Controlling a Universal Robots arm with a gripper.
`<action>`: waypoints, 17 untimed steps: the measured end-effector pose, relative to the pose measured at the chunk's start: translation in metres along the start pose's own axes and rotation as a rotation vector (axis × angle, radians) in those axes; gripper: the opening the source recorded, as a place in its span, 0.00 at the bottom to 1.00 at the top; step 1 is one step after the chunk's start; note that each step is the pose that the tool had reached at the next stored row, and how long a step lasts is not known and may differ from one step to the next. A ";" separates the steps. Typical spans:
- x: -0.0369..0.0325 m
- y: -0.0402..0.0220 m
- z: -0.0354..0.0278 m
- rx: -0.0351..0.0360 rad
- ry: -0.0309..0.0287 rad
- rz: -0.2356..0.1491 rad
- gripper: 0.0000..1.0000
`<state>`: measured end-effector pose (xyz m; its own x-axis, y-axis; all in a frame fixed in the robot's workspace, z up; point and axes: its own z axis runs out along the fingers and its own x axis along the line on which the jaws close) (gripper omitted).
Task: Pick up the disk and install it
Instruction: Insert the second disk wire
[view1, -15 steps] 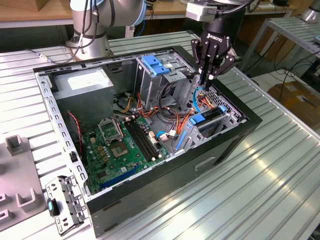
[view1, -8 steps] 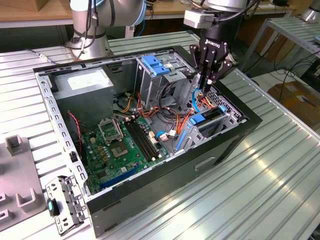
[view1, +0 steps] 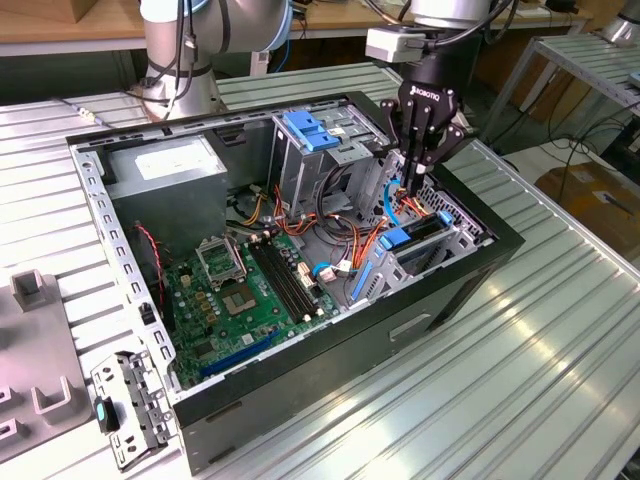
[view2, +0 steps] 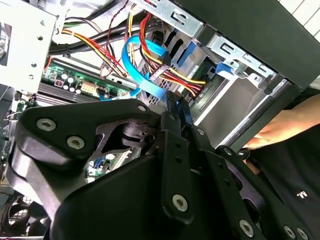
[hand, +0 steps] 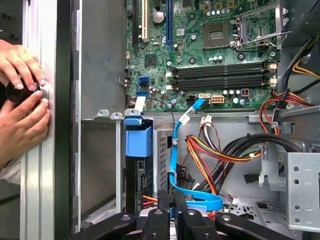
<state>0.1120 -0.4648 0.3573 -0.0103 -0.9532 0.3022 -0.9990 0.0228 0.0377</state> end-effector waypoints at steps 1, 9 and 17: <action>-0.0001 0.0000 0.0003 0.0000 0.0001 0.000 0.16; -0.0001 0.0000 0.0004 0.0000 0.0000 0.000 0.16; 0.0020 0.0093 0.0014 0.0001 -0.0001 0.000 0.16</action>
<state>0.1026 -0.4669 0.3570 -0.0103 -0.9532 0.3022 -0.9990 0.0227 0.0375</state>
